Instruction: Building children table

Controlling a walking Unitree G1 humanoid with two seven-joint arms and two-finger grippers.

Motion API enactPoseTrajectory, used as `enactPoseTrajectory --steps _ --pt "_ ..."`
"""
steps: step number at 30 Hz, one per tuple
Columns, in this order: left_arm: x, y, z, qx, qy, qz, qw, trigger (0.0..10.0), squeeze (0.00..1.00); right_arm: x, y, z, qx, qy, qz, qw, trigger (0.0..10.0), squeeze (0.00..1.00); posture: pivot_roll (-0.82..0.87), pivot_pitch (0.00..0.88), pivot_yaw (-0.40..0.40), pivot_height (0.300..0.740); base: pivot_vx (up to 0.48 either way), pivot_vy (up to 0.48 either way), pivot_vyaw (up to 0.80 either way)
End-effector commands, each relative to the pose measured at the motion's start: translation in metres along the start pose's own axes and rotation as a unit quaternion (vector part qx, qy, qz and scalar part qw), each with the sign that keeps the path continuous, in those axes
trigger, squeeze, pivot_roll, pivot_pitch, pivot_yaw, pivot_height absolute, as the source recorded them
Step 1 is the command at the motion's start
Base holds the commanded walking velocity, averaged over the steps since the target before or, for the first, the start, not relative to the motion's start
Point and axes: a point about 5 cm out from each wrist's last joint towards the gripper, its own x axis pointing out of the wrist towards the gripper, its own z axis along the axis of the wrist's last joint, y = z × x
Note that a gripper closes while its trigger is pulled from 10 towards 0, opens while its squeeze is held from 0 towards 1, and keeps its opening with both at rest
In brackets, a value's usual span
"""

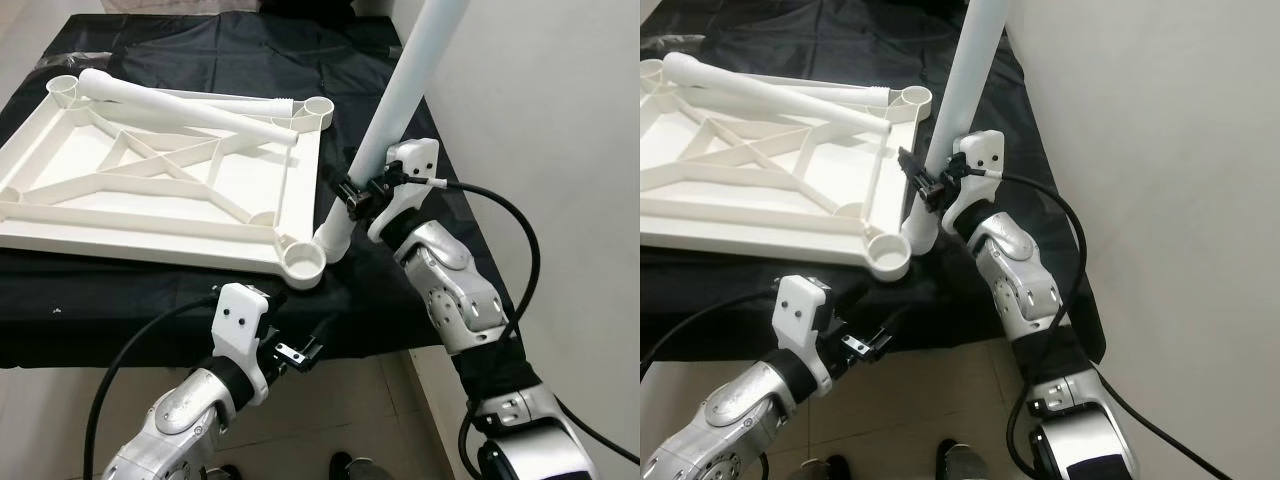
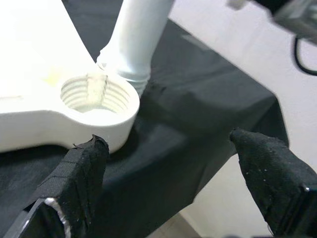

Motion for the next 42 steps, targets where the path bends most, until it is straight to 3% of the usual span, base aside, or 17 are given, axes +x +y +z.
enactPoseTrajectory --steps 1,6,7,10,11,13,18,22,24,25,26,28,30,35,42 --pt "-0.001 0.002 -0.005 0.002 0.01 0.001 1.0 10.0 0.0 0.0 0.015 -0.007 0.026 0.015 0.047 0.998 0.0 0.0 0.04 0.251 -0.065 0.74 0.0 0.0 0.0" --pt "0.0 0.003 -0.007 0.003 0.009 0.003 1.0 10.0 0.0 -0.005 0.011 -0.006 0.034 0.022 0.041 0.998 0.0 0.0 0.04 0.245 -0.067 0.74 0.0 0.0 0.0" --pt "-0.001 0.002 -0.008 0.007 0.01 0.0 1.0 10.0 0.0 -0.004 -0.002 -0.005 0.019 0.023 0.008 1.0 10.0 0.0 0.05 0.237 -0.07 0.74 0.0 0.0 0.0" --pt "-0.005 -0.009 -0.009 0.018 0.008 -0.02 1.0 10.0 0.0 0.0 -0.043 0.01 -0.009 0.011 -0.065 0.998 10.0 0.0 0.06 0.228 -0.072 0.74 0.0 0.0 0.0" --pt "-0.005 -0.009 -0.009 0.018 0.008 -0.02 1.0 10.0 0.0 0.0 -0.043 0.01 -0.009 0.011 -0.065 0.998 10.0 0.0 0.06 0.228 -0.072 0.74 0.0 0.0 0.0" --pt "-0.008 -0.015 -0.01 0.02 0.009 -0.029 0.999 10.0 0.0 0.002 -0.057 0.027 -0.007 -0.008 -0.062 0.998 10.0 0.0 0.07 0.216 -0.076 0.74 0.0 0.0 0.0" --pt "-0.011 -0.016 -0.012 0.018 0.01 -0.031 0.999 10.0 0.0 0.004 -0.062 0.037 -0.003 -0.019 -0.045 0.999 10.0 0.0 0.07 0.204 -0.075 0.74 0.0 0.0 0.0" --pt "-0.015 -0.017 -0.014 0.014 0.013 -0.034 0.999 10.0 0.0 0.008 -0.056 0.041 0.025 -0.015 0.02 0.999 10.0 0.0 0.08 0.186 -0.072 0.74 0.0 0.0 0.0" --pt "-0.021 -0.018 -0.018 0.006 0.02 -0.039 0.999 10.0 0.0 0.01 -0.04 0.042 0.063 -0.01 0.117 0.991 10.0 0.0 0.08 0.175 -0.073 0.74 0.0 0.0 0.0" --pt "-0.021 -0.018 -0.018 0.006 0.02 -0.039 0.999 10.0 0.0 0.01 -0.04 0.042 0.063 -0.01 0.117 0.991 10.0 0.0 0.08 0.175 -0.073 0.74 0.0 0.0 0.0" --pt "-0.023 -0.019 -0.02 0.005 0.023 -0.041 0.999 10.0 0.0 0.01 -0.032 0.043 0.077 -0.005 0.155 0.985 10.0 0.0 0.09 0.17 -0.072 0.74 0.0 0.0 0.0" --pt "-0.023 -0.019 -0.02 0.005 0.023 -0.041 0.999 10.0 0.0 0.01 -0.032 0.043 0.077 -0.005 0.155 0.985 10.0 0.0 0.09 0.17 -0.072 0.74 0.0 0.0 0.0" --pt "-0.027 -0.021 -0.022 -0.011 0.027 -0.048 0.998 10.0 0.0 0.011 -0.02 0.04 0.098 0.004 0.219 0.971 10.0 0.0 0.09 0.157 -0.072 0.74 0.0 0.0 0.0" --pt "-0.029 -0.023 -0.024 -0.024 0.027 -0.05 0.998 10.0 0.0 0.016 -0.011 0.033 0.103 0.012 0.263 0.959 10.0 0.0 0.09 0.153 -0.076 0.74 0.0 0.0 0.0" --pt "-0.03 -0.024 -0.026 -0.026 0.029 -0.047 0.998 10.0 0.0 0.021 -0.009 0.026 0.09 0.026 0.28 0.955 10.0 0.0 0.09 0.158 -0.081 0.74 0.0 0.0 0.0"
